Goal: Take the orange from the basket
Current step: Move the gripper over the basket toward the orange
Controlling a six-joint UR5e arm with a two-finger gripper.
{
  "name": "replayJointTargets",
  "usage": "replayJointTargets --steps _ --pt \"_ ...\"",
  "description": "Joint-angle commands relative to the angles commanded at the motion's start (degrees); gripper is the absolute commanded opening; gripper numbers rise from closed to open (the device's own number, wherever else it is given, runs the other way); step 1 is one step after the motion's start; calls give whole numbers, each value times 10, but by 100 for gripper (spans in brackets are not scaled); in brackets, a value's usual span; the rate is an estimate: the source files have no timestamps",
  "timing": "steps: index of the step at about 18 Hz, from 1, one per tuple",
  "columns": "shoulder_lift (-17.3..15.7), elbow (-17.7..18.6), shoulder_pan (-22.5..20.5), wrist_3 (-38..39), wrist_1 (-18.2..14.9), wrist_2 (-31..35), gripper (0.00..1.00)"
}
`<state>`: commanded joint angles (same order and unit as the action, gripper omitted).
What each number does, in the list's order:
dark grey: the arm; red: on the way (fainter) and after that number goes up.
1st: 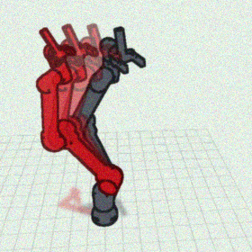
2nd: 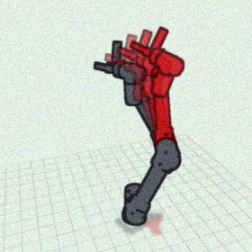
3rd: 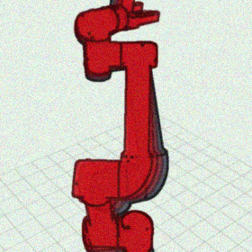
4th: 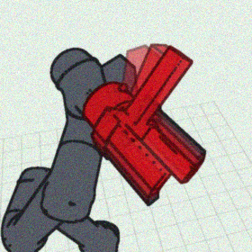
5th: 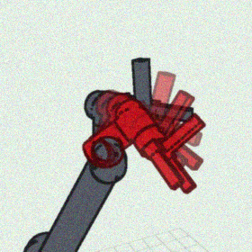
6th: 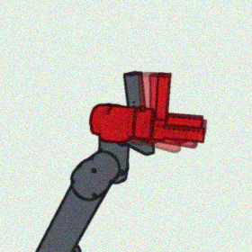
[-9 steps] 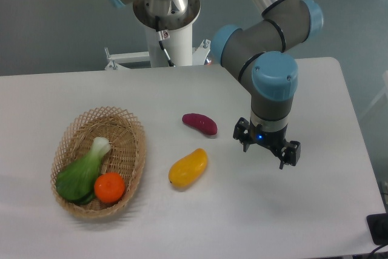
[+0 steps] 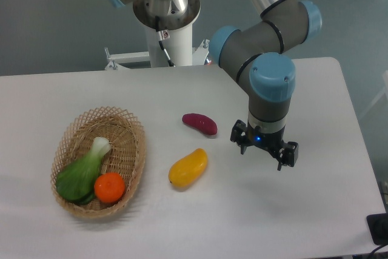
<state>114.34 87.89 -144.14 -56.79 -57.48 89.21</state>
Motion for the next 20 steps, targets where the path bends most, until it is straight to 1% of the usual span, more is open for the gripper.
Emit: replayJointTargets --steps 4,6,8,9,10,11,13,16,18,19,20 --pt "-1 7 37 59 -2 1 100" --pt "-16 36 62 94 3 -2 100" --pt "-25 55 83 112 3 -2 100" --pt "-30 63 100 140 4 -2 100" --pt "-29 64 112 159 7 -1 100" --pt "-30 64 128 172 17 -1 100" --pt "-28 62 146 179 29 -2 100" --pt "-26 62 170 182 33 -1 100" --pt "-18 48 184 178 36 -2 100" --pt "-11 45 199 178 43 -1 100" --pt "-4 45 213 179 58 -1 100"
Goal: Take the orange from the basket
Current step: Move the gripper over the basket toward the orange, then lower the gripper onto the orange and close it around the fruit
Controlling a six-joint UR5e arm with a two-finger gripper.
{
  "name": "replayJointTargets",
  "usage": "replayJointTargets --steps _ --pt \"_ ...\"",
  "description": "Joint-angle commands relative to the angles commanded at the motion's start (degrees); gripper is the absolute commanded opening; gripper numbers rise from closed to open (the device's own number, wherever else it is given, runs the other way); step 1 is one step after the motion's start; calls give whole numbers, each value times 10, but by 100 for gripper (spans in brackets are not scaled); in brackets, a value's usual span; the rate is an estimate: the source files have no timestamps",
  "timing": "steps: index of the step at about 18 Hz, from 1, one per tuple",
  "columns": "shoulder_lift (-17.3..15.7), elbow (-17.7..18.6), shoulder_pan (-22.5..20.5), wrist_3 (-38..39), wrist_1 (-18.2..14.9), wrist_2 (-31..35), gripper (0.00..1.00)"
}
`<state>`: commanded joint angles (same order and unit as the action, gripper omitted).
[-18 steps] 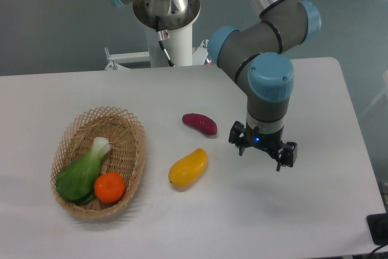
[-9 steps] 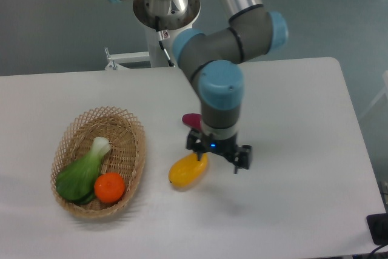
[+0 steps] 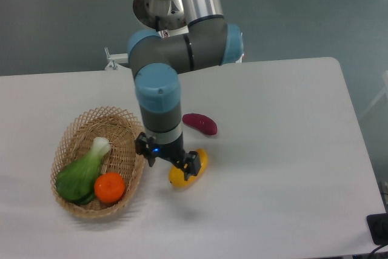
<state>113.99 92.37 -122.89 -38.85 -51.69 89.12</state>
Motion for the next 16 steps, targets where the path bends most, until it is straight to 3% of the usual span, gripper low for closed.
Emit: replayJointTargets --steps 5,7,10,16 --pt "27 1 26 -8 58 0 100" --pt "36 0 28 -41 62 0 100" --pt "36 11 43 -164 61 5 100" --pt "40 12 64 -263 60 5 100"
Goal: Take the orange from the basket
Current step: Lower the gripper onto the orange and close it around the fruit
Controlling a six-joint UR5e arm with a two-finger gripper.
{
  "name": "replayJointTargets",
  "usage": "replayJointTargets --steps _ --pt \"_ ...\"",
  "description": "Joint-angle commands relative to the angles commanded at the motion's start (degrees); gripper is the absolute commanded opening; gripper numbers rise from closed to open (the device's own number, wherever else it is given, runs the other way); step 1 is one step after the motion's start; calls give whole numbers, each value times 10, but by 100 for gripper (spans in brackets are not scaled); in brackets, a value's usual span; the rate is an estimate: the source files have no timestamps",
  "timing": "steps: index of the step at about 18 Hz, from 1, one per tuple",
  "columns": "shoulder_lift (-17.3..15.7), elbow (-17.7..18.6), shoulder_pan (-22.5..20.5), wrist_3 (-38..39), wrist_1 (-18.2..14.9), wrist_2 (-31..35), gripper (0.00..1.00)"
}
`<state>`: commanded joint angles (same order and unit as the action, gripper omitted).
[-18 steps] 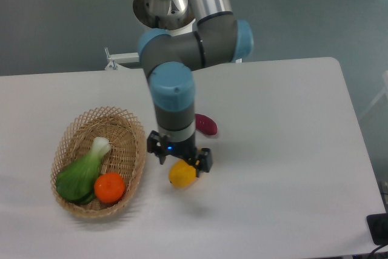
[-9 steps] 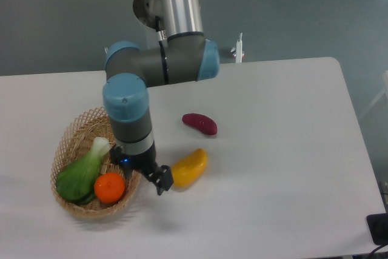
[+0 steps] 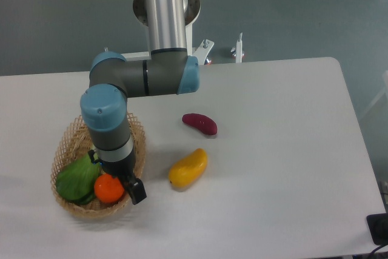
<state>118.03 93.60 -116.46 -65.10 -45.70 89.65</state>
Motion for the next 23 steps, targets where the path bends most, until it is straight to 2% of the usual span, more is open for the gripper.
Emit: replayJointTargets --steps 5,20,21,23 --pt "0 15 11 -52 -1 -4 100" --pt "33 4 23 -60 -1 -3 99" --pt "33 4 23 -60 -2 -2 93" --pt "31 4 23 -57 -3 -1 74"
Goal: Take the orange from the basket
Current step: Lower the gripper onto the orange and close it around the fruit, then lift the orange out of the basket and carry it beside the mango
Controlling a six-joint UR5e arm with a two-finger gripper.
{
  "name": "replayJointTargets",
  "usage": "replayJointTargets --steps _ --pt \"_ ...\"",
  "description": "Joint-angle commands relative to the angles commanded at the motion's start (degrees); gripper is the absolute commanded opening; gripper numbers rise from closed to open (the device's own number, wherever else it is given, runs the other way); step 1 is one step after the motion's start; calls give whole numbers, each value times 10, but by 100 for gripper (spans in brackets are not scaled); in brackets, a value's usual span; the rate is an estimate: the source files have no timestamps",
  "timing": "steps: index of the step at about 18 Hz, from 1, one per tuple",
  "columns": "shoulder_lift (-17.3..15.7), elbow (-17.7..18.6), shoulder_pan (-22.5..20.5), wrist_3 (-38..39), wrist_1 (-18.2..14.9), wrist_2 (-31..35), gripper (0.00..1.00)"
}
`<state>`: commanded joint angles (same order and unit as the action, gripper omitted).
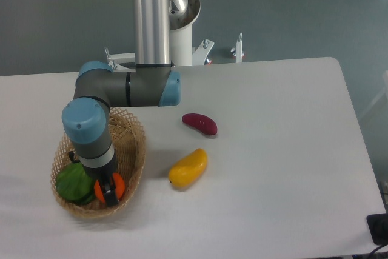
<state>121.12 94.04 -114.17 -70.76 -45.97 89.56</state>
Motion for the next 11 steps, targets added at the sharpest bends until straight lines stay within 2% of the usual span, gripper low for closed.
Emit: replayJointTargets --steps 2,4,8,11 --pt "-5 0 0 4 -1 -4 61" --pt "-12 -2 0 4 0 -5 55" --pt "-45 -3 -3 10 -1 -5 55" --pt "-62 -5 -12 49 -3 -5 56"
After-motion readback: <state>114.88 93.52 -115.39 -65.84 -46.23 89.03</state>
